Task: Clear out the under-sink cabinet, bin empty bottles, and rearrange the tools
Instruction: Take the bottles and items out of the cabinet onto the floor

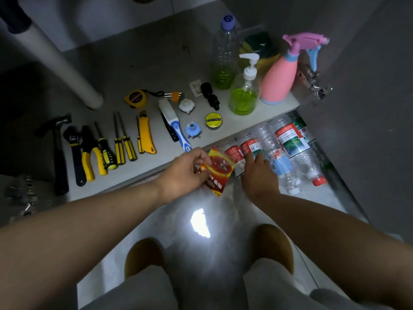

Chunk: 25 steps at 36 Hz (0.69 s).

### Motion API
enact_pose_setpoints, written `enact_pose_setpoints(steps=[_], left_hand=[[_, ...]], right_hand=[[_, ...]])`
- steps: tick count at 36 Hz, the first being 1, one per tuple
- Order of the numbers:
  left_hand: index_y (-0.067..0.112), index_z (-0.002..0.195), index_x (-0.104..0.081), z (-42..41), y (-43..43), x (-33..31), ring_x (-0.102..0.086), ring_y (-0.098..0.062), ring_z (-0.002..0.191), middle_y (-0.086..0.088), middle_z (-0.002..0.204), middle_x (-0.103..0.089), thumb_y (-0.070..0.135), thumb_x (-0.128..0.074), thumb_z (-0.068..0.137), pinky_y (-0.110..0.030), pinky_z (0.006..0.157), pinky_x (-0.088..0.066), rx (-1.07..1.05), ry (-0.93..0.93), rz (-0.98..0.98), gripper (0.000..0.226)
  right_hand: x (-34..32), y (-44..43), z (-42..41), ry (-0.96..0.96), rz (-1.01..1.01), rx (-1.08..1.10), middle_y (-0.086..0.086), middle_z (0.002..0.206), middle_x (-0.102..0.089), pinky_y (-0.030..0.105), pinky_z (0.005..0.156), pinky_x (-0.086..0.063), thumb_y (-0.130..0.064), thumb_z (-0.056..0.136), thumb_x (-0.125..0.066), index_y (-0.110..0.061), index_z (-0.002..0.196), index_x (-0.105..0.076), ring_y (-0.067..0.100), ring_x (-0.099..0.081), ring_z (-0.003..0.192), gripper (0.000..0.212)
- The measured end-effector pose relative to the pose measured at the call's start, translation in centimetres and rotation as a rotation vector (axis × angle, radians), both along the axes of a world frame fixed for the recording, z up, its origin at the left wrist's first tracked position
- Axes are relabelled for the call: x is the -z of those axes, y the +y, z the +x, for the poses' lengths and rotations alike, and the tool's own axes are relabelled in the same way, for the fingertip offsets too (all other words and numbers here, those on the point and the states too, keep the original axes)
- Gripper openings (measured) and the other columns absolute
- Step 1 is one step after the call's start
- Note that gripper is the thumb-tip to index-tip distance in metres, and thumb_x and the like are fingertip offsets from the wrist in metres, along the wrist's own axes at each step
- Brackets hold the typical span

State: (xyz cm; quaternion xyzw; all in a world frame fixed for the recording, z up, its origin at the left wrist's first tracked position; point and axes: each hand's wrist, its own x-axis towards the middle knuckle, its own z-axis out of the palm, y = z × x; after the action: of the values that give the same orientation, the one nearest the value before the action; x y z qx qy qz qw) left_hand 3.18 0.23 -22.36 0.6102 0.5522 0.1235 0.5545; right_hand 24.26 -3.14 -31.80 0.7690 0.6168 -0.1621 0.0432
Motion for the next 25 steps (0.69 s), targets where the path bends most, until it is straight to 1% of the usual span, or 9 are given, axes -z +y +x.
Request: enact_pose_setpoints(steps=[4,8,11,13,15,17,19,21,25], left_hand=[[0.015,0.109,-0.058,0.0,-1.1,0.4,-0.077,-0.023,0.085,-0.004,0.115,-0.066,0.012,-0.067,0.096,-0.038,0.073,-0.065,0.054,-0.027,-0.133,0.016],[0.014,0.111,-0.056,0.6,-1.4,1.1,-0.078,-0.025,0.083,-0.009,0.118,-0.066,0.011,-0.069,0.095,-0.047,0.080,-0.064,0.069,-0.052,-0.183,0.020],[0.014,0.110,-0.056,1.4,-1.4,1.7,-0.077,-0.027,0.086,-0.009,0.121,-0.063,0.010,-0.071,0.093,-0.050,0.082,-0.063,0.056,-0.089,-0.208,0.022],[0.012,0.110,-0.055,1.8,-1.4,2.1,-0.077,-0.027,0.088,-0.009,0.121,-0.063,0.007,-0.071,0.093,-0.048,0.083,-0.063,0.042,-0.124,-0.237,0.023],[0.011,0.109,-0.055,2.4,-1.4,2.7,-0.077,-0.026,0.090,-0.006,0.120,-0.064,0.003,-0.070,0.093,-0.039,0.079,-0.064,0.030,-0.154,-0.260,0.023],[0.014,0.107,-0.057,3.3,-1.5,3.2,-0.074,-0.020,0.094,-0.005,0.123,-0.064,0.002,-0.070,0.092,-0.024,0.071,-0.062,0.006,-0.145,-0.251,0.024],[0.016,0.108,-0.059,4.3,-1.4,3.8,-0.068,-0.011,0.095,-0.006,0.124,-0.064,0.004,-0.072,0.091,-0.015,0.064,-0.056,-0.011,-0.110,-0.220,0.025],[0.016,0.112,-0.058,5.3,-1.2,4.5,-0.067,-0.014,0.098,-0.007,0.123,-0.065,0.005,-0.072,0.091,-0.021,0.070,-0.059,0.007,-0.097,-0.239,0.028],[0.016,0.129,-0.049,6.5,-1.2,5.5,-0.063,-0.023,0.110,-0.005,0.117,-0.063,0.016,-0.073,0.090,-0.040,0.094,-0.056,0.127,0.033,-0.247,0.046]], right_hand=[[-0.1,0.3,0.3,0.007,0.031,0.001,0.013,0.120,-0.061,0.039,0.072,-0.054,-0.021,0.090,-0.066,-0.015,0.138,-0.038,0.032,-0.067,0.096,0.056],[0.3,0.6,0.9,0.099,-0.013,0.042,0.014,0.113,-0.068,0.040,0.081,-0.056,-0.021,0.096,-0.058,-0.012,0.133,-0.049,0.032,-0.068,0.098,0.040],[0.3,0.4,1.1,0.265,0.031,0.140,0.014,0.105,-0.070,0.041,0.080,-0.058,-0.026,0.101,-0.051,-0.009,0.116,-0.058,0.030,-0.069,0.091,0.023],[-0.2,0.0,1.1,0.429,0.034,0.232,0.013,0.097,-0.070,0.039,0.070,-0.060,-0.034,0.105,-0.043,-0.013,0.103,-0.058,0.024,-0.068,0.078,0.026],[-1.2,-0.4,1.2,0.679,-0.065,0.393,0.009,0.099,-0.070,0.039,0.068,-0.061,-0.045,0.105,-0.040,-0.018,0.104,-0.059,0.021,-0.070,0.079,0.033],[-2.4,-0.7,1.7,1.019,-0.274,0.609,0.004,0.103,-0.071,0.042,0.069,-0.062,-0.055,0.101,-0.045,-0.023,0.110,-0.062,0.025,-0.073,0.086,0.037],[-3.2,-1.0,2.4,1.212,-0.393,0.677,0.007,0.107,-0.073,0.040,0.066,-0.062,-0.054,0.096,-0.058,-0.023,0.116,-0.061,0.027,-0.076,0.085,0.037],[-3.6,-1.1,3.0,1.200,-0.362,0.655,0.011,0.112,-0.071,0.040,0.065,-0.061,-0.040,0.093,-0.067,-0.019,0.120,-0.058,0.029,-0.076,0.086,0.035],[-3.8,-0.9,4.7,0.970,-0.229,0.623,0.011,0.111,-0.067,0.030,0.055,-0.059,-0.013,0.100,-0.055,-0.018,0.121,-0.052,0.027,-0.074,0.083,0.022]])
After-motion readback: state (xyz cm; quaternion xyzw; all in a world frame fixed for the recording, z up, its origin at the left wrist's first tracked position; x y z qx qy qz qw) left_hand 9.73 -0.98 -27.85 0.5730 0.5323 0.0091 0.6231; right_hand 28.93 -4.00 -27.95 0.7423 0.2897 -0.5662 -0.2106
